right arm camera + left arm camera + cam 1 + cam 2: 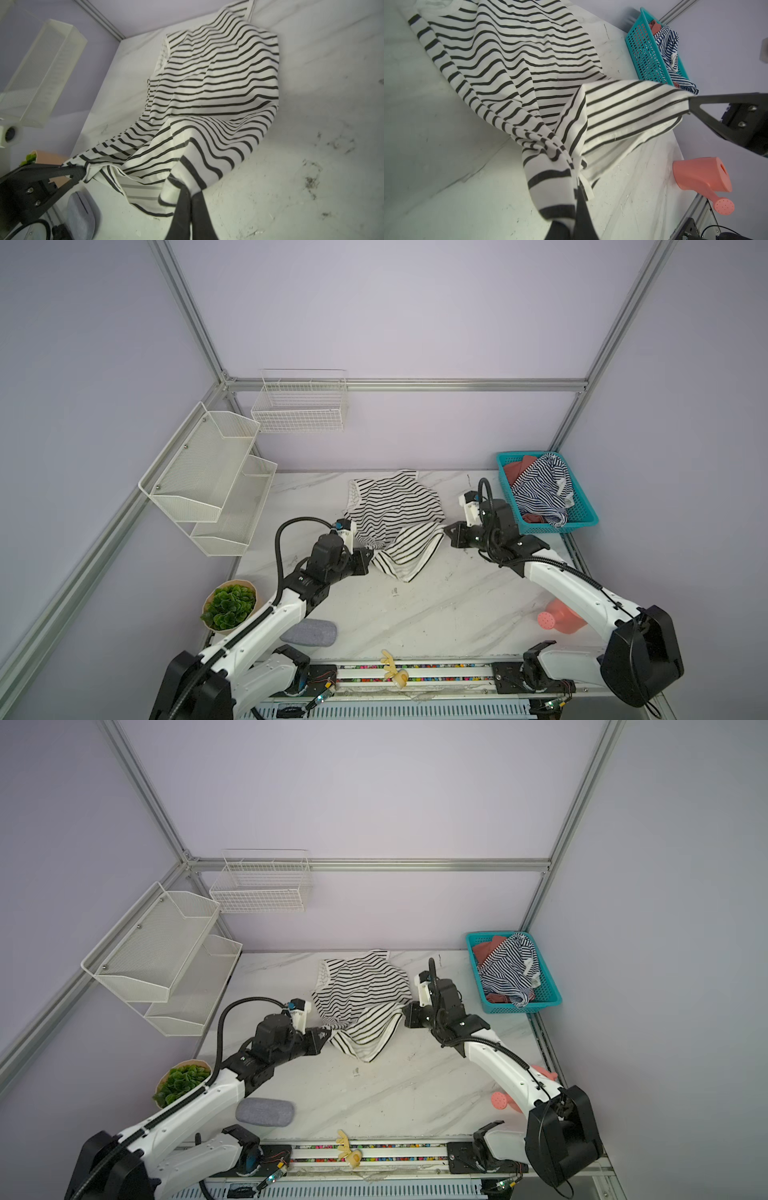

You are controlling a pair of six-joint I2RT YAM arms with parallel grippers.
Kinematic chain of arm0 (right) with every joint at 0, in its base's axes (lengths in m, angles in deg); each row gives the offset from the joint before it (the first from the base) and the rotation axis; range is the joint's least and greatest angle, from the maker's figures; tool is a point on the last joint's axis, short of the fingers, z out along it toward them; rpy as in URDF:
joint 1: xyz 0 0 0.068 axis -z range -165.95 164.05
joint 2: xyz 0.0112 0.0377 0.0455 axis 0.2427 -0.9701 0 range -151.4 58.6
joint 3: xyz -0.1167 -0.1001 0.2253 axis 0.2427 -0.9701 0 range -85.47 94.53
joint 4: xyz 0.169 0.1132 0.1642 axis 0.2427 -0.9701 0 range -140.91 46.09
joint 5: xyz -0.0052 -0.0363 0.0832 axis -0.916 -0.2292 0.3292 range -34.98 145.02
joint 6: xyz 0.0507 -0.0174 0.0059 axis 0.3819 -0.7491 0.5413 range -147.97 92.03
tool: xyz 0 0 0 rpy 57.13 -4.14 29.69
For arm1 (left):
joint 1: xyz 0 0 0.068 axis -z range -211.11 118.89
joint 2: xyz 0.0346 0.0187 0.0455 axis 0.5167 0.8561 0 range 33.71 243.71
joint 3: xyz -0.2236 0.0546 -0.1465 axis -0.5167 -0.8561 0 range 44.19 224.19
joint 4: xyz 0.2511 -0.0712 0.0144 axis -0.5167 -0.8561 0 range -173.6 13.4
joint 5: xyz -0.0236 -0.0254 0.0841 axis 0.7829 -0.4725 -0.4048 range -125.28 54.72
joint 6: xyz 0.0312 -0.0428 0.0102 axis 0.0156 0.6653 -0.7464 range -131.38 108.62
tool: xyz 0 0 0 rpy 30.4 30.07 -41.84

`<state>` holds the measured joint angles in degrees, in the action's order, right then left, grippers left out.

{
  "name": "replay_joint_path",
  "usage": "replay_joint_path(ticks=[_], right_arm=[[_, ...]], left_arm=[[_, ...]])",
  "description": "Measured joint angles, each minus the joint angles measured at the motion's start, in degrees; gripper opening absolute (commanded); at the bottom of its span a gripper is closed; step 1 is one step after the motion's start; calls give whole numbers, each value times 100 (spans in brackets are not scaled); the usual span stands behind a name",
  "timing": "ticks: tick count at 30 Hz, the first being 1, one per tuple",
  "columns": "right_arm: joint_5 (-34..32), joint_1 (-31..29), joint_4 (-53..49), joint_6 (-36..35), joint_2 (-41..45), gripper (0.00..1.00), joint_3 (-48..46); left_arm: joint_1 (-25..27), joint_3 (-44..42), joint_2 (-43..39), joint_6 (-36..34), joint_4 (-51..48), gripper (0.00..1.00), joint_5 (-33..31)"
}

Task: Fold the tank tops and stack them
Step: 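Lay the top flat on the table, drawing both grippers toward the robot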

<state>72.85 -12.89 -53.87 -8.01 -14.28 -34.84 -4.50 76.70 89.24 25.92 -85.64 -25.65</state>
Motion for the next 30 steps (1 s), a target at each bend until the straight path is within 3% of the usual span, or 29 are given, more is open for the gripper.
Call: replay_joint_path(ticks=[3,8,11,14,22,26,30], right_arm=[[2,-116,-214,245,291,0,-431],[-24,-118,-634,529,627,0,-750],[-28,-205,-892,658,719,13,-780],[-39,-345,-1117,802,863,25,-780],[-201,-490,-1840,1106,1462,26,-815],[-243,-490,-1891,1174,1473,27,-839],[-175,-529,-1589,1176,977,32,-837]], left_arm=[[122,-306,-881,273,-415,2,-256],[184,-420,-1696,529,-1147,20,-459],[223,-435,-1878,686,-1606,25,-442],[297,-481,-2120,850,-2114,26,-387],[409,-503,-3460,1342,-3359,23,-433],[424,-503,-3585,1478,-3578,28,-570],[428,-498,-3069,1443,-3482,37,-675]])
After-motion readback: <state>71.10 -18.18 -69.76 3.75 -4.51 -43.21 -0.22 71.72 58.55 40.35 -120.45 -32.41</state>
